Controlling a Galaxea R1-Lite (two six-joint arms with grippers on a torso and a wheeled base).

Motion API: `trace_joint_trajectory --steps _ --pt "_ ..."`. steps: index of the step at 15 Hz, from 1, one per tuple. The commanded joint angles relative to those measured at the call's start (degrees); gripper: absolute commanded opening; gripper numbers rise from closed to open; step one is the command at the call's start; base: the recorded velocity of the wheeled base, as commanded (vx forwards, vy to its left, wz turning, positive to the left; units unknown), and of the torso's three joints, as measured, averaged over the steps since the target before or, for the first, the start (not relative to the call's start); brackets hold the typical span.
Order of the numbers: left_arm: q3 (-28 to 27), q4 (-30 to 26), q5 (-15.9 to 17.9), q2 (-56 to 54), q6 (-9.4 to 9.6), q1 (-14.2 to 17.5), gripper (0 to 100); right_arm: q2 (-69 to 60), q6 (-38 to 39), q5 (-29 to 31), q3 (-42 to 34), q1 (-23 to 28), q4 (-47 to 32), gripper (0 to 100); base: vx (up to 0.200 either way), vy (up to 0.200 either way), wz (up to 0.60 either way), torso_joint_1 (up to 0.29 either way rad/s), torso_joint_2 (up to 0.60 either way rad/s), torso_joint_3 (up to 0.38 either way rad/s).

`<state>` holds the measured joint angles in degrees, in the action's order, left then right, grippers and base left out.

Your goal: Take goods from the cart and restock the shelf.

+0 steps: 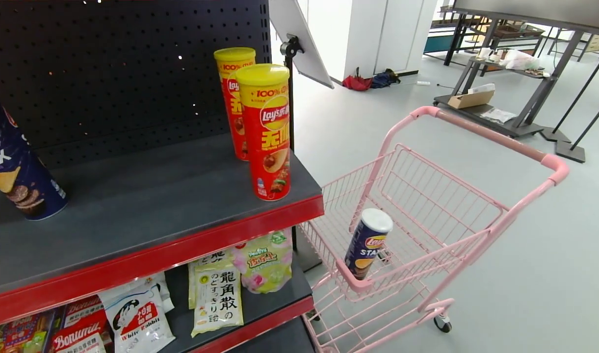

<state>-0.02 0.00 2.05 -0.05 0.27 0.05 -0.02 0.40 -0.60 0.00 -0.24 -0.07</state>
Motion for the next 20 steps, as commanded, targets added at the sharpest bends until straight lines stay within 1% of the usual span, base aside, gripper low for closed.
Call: trace_joint_trajectory --steps 1,4,6,7,8,9,10,11,12,13,14,15,17,18,19,20 --pt "0.0 0.0 0.0 0.0 0.00 0.0 100 0.0 -0.1 0.0 0.0 0.0 0.0 100 0.000 0.000 0.00 -0.188 0.53 0.344" --pt "0.0 0.0 0.0 0.0 0.00 0.0 100 0.0 -0.1 0.0 0.1 0.0 0.0 100 0.000 0.000 0.00 -0.150 0.47 0.308" --pt "0.0 0.0 0.1 0.0 0.00 0.0 100 2.2 -0.5 0.0 0.2 -0.2 -0.2 100 0.000 0.000 0.00 -0.041 0.14 0.090" --pt "0.0 0.0 0.1 0.0 0.00 0.0 100 2.0 -1.0 0.9 0.2 1.1 -0.1 100 0.000 0.000 0.00 -0.012 0.06 0.046" --pt "0.0 0.0 0.1 0.0 0.00 0.0 100 1.9 -1.2 1.2 0.2 1.1 0.0 100 0.000 0.000 0.00 0.000 0.00 0.000" --pt "-0.1 0.0 0.1 0.0 -0.09 0.0 100 4.0 -1.8 0.2 4.1 0.8 0.1 100 0.000 0.000 0.00 0.000 0.00 0.000" --pt "0.0 0.0 0.1 0.0 0.00 0.0 100 24.3 2.2 0.5 22.9 0.8 0.2 100 0.000 0.000 0.00 0.000 0.00 0.000" --pt "0.0 0.0 0.1 0.0 0.00 0.0 100 36.3 10.8 0.2 36.9 0.4 0.6 100 0.000 0.000 0.00 0.000 0.00 0.000" --pt "0.0 0.0 0.1 0.0 0.00 0.0 100 45.3 12.5 -1.9 45.1 -0.8 0.4 100 0.000 0.000 0.00 0.000 0.00 0.000" --pt "0.0 0.0 0.1 0.0 0.00 0.0 100 49.9 10.8 -4.2 44.9 -2.4 1.1 100 0.000 0.000 0.00 0.000 0.00 0.000" --pt "0.0 0.1 0.1 0.0 0.00 0.0 100 52.3 8.2 -6.5 43.0 -3.6 1.5 100 0.000 0.000 0.00 0.000 0.00 0.000" --pt "0.0 0.0 0.1 0.0 0.08 0.0 100 59.4 7.3 -9.2 38.9 -4.0 5.2 100 0.000 0.000 0.00 0.000 0.00 0.000" --pt "0.0 0.1 0.1 0.0 0.17 0.0 100 70.1 6.7 -14.9 32.3 -4.1 17.2 100 0.000 0.000 0.00 0.000 0.00 0.000" --pt "0.0 0.1 0.1 0.0 0.26 0.0 100 81.1 5.3 -19.5 28.8 -4.0 31.5 100 0.000 0.000 0.00 0.000 0.00 0.000" --pt "0.0 0.0 0.1 0.0 0.26 0.0 100 85.7 4.5 -20.8 28.0 -3.9 37.3 100 0.000 0.000 0.00 0.000 0.00 0.000" --pt "0.0 0.1 0.1 0.0 0.26 0.0 100 95.3 3.3 -23.1 27.9 -4.0 47.2 100 0.000 0.000 0.00 0.000 0.00 0.000"
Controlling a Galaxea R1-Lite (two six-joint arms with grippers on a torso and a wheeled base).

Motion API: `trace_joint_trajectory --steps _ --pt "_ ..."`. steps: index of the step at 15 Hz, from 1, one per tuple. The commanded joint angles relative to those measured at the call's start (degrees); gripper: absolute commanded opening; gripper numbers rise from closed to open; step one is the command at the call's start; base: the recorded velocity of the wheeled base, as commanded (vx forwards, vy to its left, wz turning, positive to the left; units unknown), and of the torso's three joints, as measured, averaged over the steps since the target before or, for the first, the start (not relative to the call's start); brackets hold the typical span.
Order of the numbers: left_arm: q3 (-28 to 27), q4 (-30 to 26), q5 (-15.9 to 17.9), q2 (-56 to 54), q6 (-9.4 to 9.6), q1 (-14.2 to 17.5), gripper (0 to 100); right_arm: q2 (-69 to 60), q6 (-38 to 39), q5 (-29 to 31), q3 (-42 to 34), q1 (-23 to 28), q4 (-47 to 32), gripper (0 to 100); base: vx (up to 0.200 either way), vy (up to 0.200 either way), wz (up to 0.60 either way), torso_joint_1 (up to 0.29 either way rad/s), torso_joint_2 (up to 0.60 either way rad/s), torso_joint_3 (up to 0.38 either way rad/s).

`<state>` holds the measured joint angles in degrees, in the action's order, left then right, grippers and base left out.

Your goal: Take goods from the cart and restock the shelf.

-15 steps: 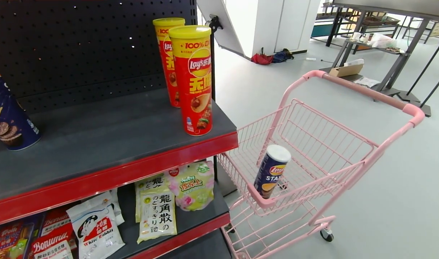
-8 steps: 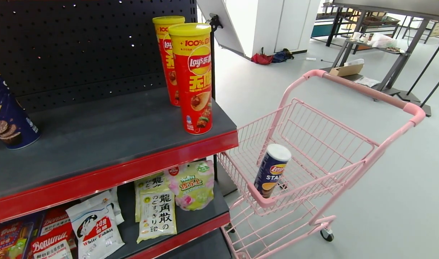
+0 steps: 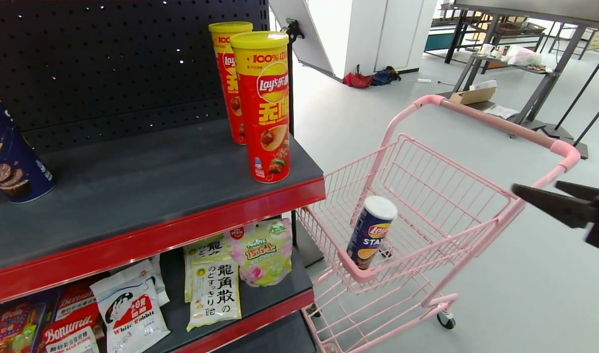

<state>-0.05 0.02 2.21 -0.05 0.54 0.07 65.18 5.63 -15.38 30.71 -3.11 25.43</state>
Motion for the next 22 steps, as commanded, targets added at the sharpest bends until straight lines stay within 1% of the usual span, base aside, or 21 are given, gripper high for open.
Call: trace_joint_trajectory --steps 1,3,5,9,10,14,17,22 --pt "0.0 0.0 0.0 0.0 -0.01 0.0 100 34.0 -2.4 -9.5 -2.9 -1.4 25.3 100 0.000 0.000 0.00 0.000 0.00 0.000" --pt "0.0 0.1 0.0 0.0 -0.01 0.0 100 38.1 -2.5 -10.6 -2.4 -3.1 26.0 100 0.000 0.000 0.00 0.000 0.00 0.000" --pt "0.0 0.1 0.0 0.0 -0.01 0.0 100 41.3 -2.6 -10.5 -1.4 -4.4 26.2 100 0.000 0.000 0.00 0.000 0.00 0.000" --pt "0.0 0.1 0.0 0.0 0.08 0.0 100 45.1 -2.4 -10.3 -0.2 -7.5 26.7 100 0.000 0.000 0.00 0.000 0.00 0.000" --pt "0.0 0.1 0.0 0.0 0.08 0.0 100 45.1 -2.4 -10.3 -0.2 -7.5 26.7 100 0.000 0.000 0.00 0.000 0.00 0.000" --pt "0.0 0.1 0.0 0.0 0.08 0.0 100 52.9 -2.1 -9.2 3.8 -8.3 31.2 100 0.000 0.000 0.00 0.000 0.00 0.000" --pt "0.0 0.1 0.0 0.0 0.08 0.0 100 55.7 -1.9 -8.6 7.4 -8.4 31.4 100 0.000 0.000 0.00 0.000 0.00 0.000" --pt "0.0 0.1 0.0 0.0 0.08 0.0 100 59.4 -0.6 -7.9 12.9 -11.0 31.4 100 0.000 0.000 0.00 0.000 0.00 0.000"
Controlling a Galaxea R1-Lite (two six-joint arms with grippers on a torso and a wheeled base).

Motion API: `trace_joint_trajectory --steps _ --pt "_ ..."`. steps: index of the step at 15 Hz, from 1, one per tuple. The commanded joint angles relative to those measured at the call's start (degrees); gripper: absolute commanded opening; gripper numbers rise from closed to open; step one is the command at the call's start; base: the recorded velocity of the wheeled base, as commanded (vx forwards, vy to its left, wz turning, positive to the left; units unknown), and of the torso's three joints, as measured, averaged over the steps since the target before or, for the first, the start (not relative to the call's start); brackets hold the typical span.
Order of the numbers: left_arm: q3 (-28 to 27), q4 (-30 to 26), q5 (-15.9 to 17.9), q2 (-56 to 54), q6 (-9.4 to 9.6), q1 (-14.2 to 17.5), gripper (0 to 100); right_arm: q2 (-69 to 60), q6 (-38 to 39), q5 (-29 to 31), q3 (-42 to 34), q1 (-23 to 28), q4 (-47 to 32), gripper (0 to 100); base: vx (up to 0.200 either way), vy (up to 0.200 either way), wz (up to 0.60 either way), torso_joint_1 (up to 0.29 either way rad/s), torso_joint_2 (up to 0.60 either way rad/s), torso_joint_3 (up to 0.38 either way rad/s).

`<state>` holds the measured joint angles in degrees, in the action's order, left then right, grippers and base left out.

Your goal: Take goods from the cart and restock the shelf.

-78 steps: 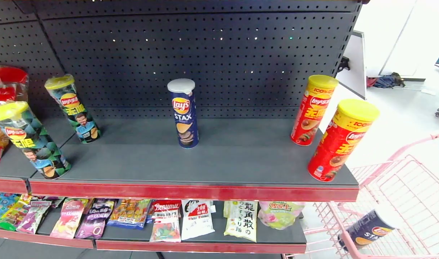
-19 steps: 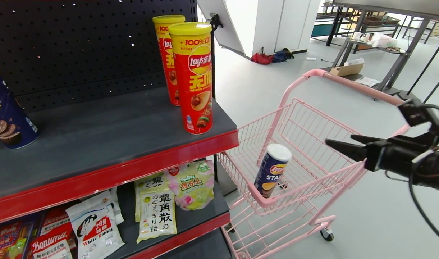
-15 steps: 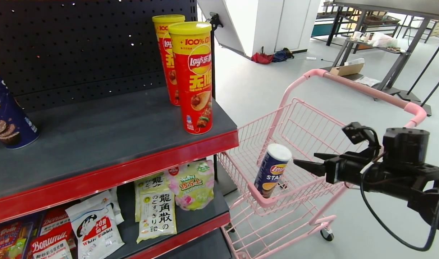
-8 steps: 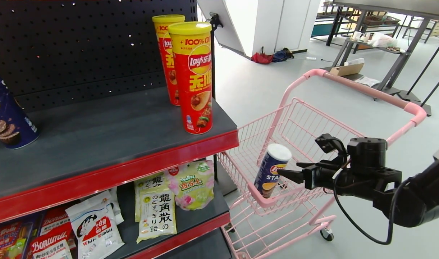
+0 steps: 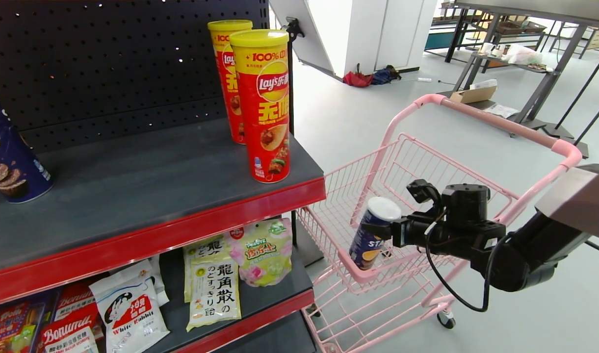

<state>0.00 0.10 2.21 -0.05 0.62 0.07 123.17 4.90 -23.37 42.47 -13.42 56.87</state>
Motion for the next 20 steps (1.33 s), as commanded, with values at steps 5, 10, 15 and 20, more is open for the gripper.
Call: trace_joint_trajectory --steps 5,10,15,20 --pt "0.0 0.0 0.0 0.0 -0.01 0.0 100 3.7 0.1 0.4 3.1 -1.6 0.0 100 0.000 0.000 0.00 0.000 0.00 0.000" --pt "0.0 0.0 0.0 0.0 -0.01 0.0 100 4.6 1.9 2.5 4.9 -2.3 0.2 0 0.000 0.000 0.00 0.000 0.00 0.000" --pt "0.0 0.0 0.0 0.0 0.08 0.0 100 2.1 1.9 4.3 6.1 -2.8 0.0 0 0.000 0.000 0.00 0.000 0.00 0.000" --pt "0.0 0.0 0.0 0.0 -0.01 0.0 100 -17.5 0.7 6.8 14.1 -0.6 -18.5 0 0.000 0.000 0.00 0.000 0.00 0.000"
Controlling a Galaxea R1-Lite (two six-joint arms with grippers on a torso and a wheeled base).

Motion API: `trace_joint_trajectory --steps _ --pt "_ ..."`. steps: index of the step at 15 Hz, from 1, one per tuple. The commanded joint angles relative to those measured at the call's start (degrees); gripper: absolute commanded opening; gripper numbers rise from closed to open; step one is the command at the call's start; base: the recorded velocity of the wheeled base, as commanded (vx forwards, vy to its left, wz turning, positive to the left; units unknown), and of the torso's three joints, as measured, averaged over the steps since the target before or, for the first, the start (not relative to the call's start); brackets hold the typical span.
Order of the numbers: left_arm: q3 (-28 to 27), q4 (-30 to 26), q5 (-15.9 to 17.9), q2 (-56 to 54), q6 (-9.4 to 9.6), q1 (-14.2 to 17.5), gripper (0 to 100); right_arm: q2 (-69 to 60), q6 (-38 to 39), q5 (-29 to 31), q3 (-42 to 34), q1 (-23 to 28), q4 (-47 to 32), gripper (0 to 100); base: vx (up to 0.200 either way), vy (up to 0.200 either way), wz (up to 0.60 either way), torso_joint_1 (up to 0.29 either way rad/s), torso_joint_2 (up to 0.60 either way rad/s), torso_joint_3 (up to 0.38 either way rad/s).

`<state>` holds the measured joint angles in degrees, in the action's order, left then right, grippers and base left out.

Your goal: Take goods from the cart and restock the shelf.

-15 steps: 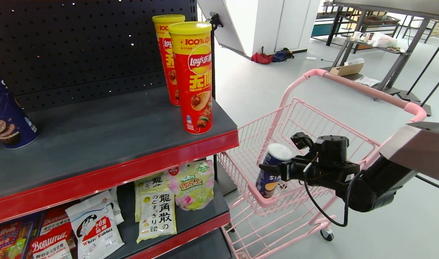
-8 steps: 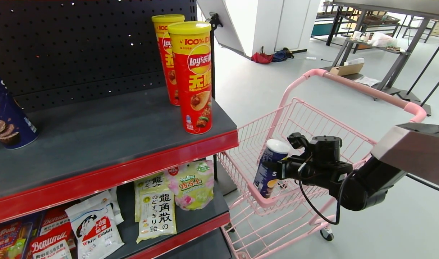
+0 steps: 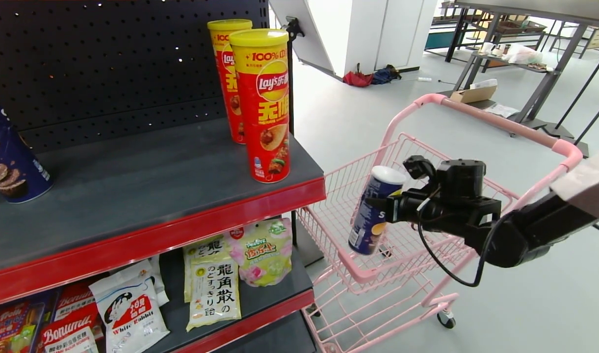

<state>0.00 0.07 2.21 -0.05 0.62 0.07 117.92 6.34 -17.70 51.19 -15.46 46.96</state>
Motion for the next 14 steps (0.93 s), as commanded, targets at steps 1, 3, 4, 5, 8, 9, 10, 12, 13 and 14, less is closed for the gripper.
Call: trace_joint_trajectory --steps 1,3,4,5,8,9,10,12,13,14 --pt "0.0 0.0 0.0 0.0 -0.01 0.0 100 -15.4 -1.8 1.4 7.8 2.3 -13.1 0 0.000 0.000 0.00 0.000 0.00 0.000" --pt "0.0 0.0 0.0 0.0 -0.01 0.0 100 -26.4 -4.8 7.1 15.7 4.1 -30.4 0 0.000 0.000 0.00 0.000 0.00 0.000" --pt "0.0 0.0 0.1 0.0 -0.09 0.0 100 -30.5 -4.8 11.1 16.9 4.3 -36.2 0 0.000 0.000 0.00 0.000 0.00 0.000" --pt "-0.1 0.0 0.1 0.0 -0.09 0.0 100 -35.0 -4.9 15.2 17.2 3.9 -42.2 0 0.000 0.000 0.00 0.000 0.00 0.000" --pt "-0.1 -0.1 0.2 0.0 -0.09 0.0 100 -54.6 -5.3 21.7 7.2 4.0 -58.8 0 0.000 0.000 0.00 0.000 0.00 0.000" --pt "0.0 -0.1 0.2 0.0 -0.01 0.0 100 -62.5 -5.8 24.6 0.1 4.0 -60.6 0 0.000 0.000 0.00 0.000 0.00 0.000" --pt "-0.1 -0.1 0.2 0.0 -0.01 -0.1 100 -64.7 -6.3 25.3 -2.1 4.0 -60.6 0 0.000 0.000 0.00 0.000 0.00 0.000" --pt "-0.1 -0.1 0.2 0.0 -0.09 0.0 100 -76.0 -12.0 29.0 -14.5 9.1 -60.9 0 0.000 0.000 0.00 0.000 0.00 0.000" --pt "-0.1 -0.1 0.2 0.0 -0.01 0.0 100 -78.5 -13.0 28.9 -16.9 11.2 -61.1 0 0.000 0.000 0.00 0.000 0.00 0.000" --pt "-0.1 -0.1 0.2 0.0 -0.09 0.0 100 -79.8 -13.2 28.9 -18.2 12.5 -61.2 0 0.000 0.000 0.00 0.000 0.00 0.000"
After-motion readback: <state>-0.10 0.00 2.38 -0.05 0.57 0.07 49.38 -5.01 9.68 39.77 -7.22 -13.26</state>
